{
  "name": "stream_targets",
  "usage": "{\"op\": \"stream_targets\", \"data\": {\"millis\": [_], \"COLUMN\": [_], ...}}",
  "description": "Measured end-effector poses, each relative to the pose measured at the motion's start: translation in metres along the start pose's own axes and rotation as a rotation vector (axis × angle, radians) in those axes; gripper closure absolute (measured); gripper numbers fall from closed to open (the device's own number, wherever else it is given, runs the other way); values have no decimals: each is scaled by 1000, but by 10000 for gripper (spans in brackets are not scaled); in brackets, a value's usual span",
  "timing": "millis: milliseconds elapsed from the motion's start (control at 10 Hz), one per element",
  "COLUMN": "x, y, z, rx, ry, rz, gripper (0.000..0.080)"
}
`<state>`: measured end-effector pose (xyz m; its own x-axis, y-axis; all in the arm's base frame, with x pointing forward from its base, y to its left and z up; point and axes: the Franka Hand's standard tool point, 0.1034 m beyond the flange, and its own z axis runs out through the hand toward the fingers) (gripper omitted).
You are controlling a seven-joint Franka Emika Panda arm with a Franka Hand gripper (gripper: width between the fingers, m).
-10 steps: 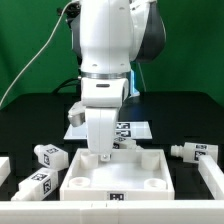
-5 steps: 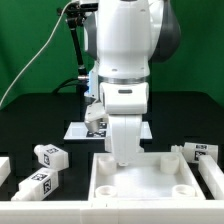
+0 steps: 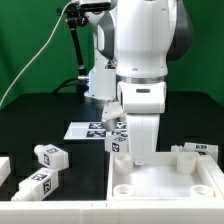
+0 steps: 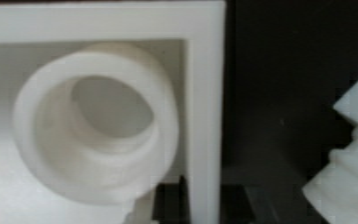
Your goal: Assemble one leg
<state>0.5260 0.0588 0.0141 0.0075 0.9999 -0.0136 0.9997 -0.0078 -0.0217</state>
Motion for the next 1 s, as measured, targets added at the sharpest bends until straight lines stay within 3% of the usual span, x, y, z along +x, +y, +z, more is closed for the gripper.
{"op": "stream_targets", "data": {"millis": [200, 300, 400, 500, 600, 700, 900, 1000], "x": [-7, -13, -22, -34, -55, -76, -121, -122], "y": [4, 8, 10, 12, 13, 14, 7, 6], "z": [-8, -15, -22, -31, -42, -48, -53, -52], "rx": [-12, -25, -36, -47, -63, -91, -119, -119], "ry": [-5, -12, -20, -28, -37, -36, -24, -22], "rz": [4, -1, 1, 1, 18, 34, 207, 245], "gripper": [744, 532, 532, 333, 214, 214, 152, 152]}}
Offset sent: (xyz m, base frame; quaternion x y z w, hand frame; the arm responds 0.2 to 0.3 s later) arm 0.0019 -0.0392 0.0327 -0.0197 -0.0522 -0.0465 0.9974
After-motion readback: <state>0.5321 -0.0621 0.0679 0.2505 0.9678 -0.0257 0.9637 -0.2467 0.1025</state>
